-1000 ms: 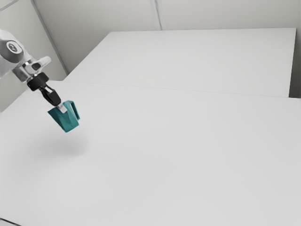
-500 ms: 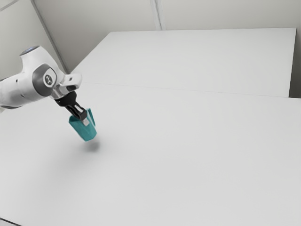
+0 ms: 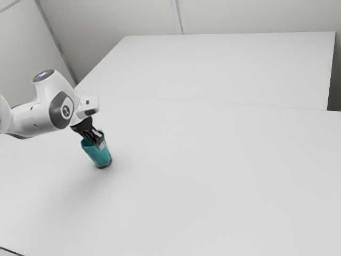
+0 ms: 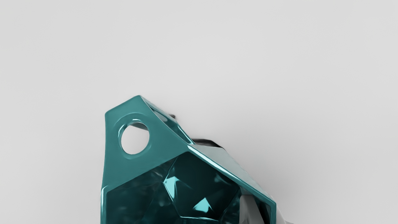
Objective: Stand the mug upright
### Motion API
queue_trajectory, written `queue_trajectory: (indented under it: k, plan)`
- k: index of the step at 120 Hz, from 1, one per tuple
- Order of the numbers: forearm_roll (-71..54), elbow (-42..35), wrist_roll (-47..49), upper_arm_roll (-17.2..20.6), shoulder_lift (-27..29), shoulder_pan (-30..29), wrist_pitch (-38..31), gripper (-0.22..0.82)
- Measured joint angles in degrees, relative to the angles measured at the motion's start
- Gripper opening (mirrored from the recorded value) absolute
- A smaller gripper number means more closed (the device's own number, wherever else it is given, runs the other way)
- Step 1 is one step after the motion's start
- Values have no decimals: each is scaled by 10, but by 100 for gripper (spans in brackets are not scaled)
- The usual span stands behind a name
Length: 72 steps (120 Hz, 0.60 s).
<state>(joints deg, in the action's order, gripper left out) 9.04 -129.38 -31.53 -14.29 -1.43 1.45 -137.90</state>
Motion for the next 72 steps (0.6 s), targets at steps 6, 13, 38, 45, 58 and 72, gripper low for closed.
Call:
queue_trajectory:
  k: [6,13,38,45,58,72]
  plan:
    - [0,0,7,0,-5,3,-4,-18]
    - [0,0,14,0,-10,8,-8,-18]
    - [2,1,31,1,-13,32,-13,20]
    - [2,1,34,1,-8,33,-12,30]
    - [3,2,39,0,12,32,-1,42]
    - [3,14,44,-3,38,32,25,50]
